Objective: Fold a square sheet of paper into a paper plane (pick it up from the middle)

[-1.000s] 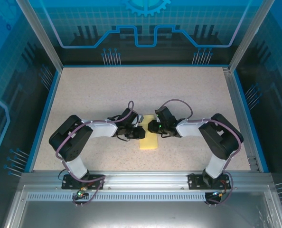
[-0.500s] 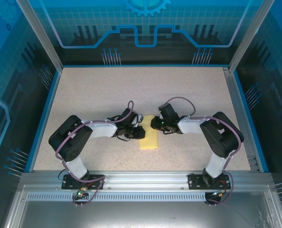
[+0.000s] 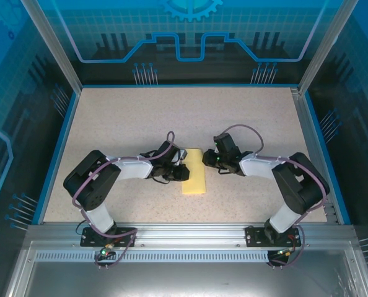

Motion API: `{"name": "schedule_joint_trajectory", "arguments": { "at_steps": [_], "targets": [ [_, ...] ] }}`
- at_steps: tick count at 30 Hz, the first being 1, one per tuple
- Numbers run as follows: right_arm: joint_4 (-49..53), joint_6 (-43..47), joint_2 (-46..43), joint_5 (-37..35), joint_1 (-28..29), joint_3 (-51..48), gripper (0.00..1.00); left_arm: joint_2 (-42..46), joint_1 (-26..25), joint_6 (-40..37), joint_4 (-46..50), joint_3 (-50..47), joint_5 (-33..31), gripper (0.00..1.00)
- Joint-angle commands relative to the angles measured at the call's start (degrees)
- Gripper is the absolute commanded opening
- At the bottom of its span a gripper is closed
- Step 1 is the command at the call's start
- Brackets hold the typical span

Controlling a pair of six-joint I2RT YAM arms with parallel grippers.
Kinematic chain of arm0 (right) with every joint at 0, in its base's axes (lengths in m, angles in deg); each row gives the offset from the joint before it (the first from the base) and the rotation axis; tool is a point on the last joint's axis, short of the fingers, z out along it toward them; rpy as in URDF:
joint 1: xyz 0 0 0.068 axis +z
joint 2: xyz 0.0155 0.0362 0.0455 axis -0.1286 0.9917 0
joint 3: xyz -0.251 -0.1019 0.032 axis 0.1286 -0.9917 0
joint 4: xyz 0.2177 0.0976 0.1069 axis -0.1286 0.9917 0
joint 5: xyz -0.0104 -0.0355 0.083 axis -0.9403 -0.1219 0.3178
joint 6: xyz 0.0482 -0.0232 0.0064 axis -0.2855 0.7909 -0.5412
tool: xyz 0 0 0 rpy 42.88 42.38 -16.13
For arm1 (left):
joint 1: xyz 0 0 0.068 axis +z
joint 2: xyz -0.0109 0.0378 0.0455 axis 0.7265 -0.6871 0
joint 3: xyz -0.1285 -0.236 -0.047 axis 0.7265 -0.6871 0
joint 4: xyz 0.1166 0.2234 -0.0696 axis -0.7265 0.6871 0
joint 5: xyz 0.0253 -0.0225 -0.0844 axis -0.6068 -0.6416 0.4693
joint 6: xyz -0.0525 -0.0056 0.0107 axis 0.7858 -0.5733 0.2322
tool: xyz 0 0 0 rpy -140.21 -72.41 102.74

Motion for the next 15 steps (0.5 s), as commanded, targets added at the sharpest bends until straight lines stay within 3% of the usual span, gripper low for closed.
{"name": "schedule_joint_trajectory", "arguments": {
  "at_steps": [1,15],
  "targets": [
    [-1.13,-1.64,-1.70,1.23,2.10,-0.48,0.18,-2.05,0.17,-1.62,7.75,-1.51,-2.65,0.17],
    [-5.85,-1.77,11.04,4.85,2.55,6.41,0.18,-1.00,0.12,-1.68,8.01,-2.14,-2.63,0.17]
  ]
}}
